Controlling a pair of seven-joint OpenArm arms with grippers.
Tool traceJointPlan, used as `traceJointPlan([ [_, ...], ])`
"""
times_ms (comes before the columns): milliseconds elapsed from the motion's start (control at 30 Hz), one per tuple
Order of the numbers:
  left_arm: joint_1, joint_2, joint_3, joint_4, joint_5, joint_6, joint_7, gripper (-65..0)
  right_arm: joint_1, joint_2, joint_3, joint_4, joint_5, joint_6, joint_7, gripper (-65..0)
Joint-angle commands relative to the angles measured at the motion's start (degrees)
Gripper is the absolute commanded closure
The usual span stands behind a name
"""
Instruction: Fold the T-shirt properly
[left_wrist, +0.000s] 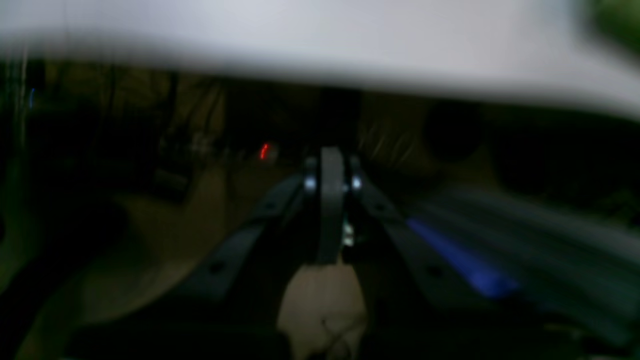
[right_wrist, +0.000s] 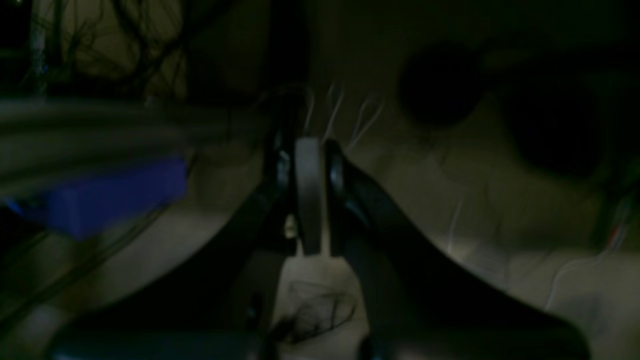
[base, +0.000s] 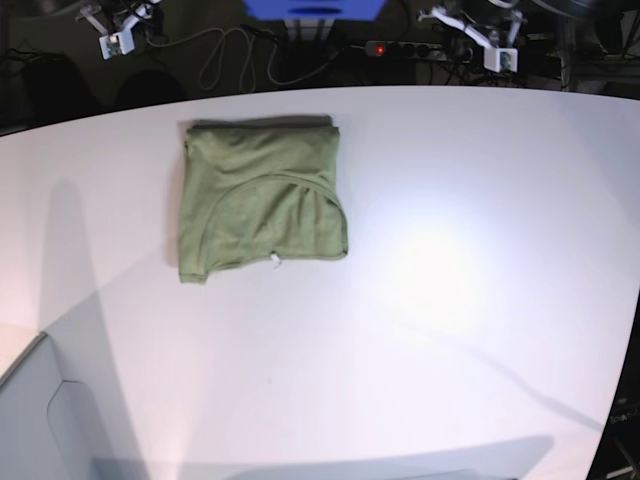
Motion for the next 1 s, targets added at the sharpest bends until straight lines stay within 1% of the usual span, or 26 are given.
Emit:
traceJointPlan([
  [0, 2.3, 0.4, -0.4, -2.6, 1.5, -0.3, -1.1, 0.0, 0.6, 1.4, -0.6, -3.1, 0.7, 1.3, 1.2, 0.0],
  [33, 1.1, 0.5, -0.4, -5.6, 2.8, -0.3, -2.8, 0.0, 1.7, 2.6, -1.5, -6.5, 0.7, 1.3, 1.5, 0.0],
  [100, -1.9, 0.4, 0.0, -14.2, 5.9, -0.3, -8.1, 0.0, 4.7, 5.7, -4.1, -14.6, 0.7, 1.3, 2.0, 0.0],
  [167, -5.0, 0.3, 0.1, -23.6, 8.5, -0.3, -14.2, 0.0, 7.8, 8.2, -7.0, -23.4, 0.7, 1.3, 4.4, 0.0],
  [233, -9.0, 0.3, 0.1, -33.5, 11.5, -0.4, -20.3, 0.0, 10.9, 9.9, -9.6, -32.5, 0.7, 1.3, 9.4, 0.0],
  [333, -14.2, -0.5, 0.1, -45.2, 14.0, -0.4, -26.6, 0.0, 15.0, 11.6, -14.9, -43.8, 0.6, 1.3, 17.5, 0.0],
  [467, -23.7, -3.1, 0.2, -63.1, 16.0, -0.4, -32.2, 0.0, 20.5, 13.8, -24.4, -56.6, 0.6, 1.3, 28.2, 0.0],
  [500, -26.8, -4.4, 0.2, -69.1, 16.6, -0.4, -33.3, 0.0, 21.9, 13.9, -26.9, -59.7, 0.6, -0.5, 30.9, 0.0],
  [533, -29.9, -5.5, 0.2, -75.1, 17.2, -0.4, -34.8, 0.0, 23.0, 14.2, -29.0, -62.5, 0.6, -3.5, 33.4, 0.0],
  [600, -35.2, -6.8, 0.2, -84.9, 19.0, -0.4, -38.4, 0.0, 25.0, 14.3, -32.9, -67.1, 0.6, -10.9, 38.9, 0.0],
  [633, -37.4, -7.3, 0.2, -88.4, 20.2, -0.4, -40.4, 0.0, 26.1, 14.3, -35.2, -69.2, 0.6, -15.5, 41.5, 0.0],
  [667, -38.9, -7.6, 0.2, -90.6, 22.0, -0.3, -42.5, 0.0, 27.1, 14.3, -37.6, -71.2, 0.6, -20.2, 43.6, 0.0],
  [733, -40.3, -7.5, 0.2, -91.7, 24.9, 0.1, -44.0, 0.0, 28.9, 14.2, -41.2, -74.0, 0.6, -28.4, 45.7, 0.0],
  [767, -40.7, -7.3, 0.2, -91.7, 27.0, 0.1, -43.9, 0.0, 30.0, 14.2, -43.3, -75.5, 0.6, -33.6, 46.2, 0.0],
  [833, -41.4, -6.9, 0.1, -91.7, 30.0, 0.1, -42.8, 0.0, 31.8, 13.9, -46.6, -78.0, 0.7, -42.7, 46.3, 0.0],
  [967, -43.5, -5.5, 0.1, -92.0, 34.3, 0.1, -40.0, 0.0, 33.9, 12.4, -49.9, -80.7, 0.7, -58.3, 46.6, 0.0],
])
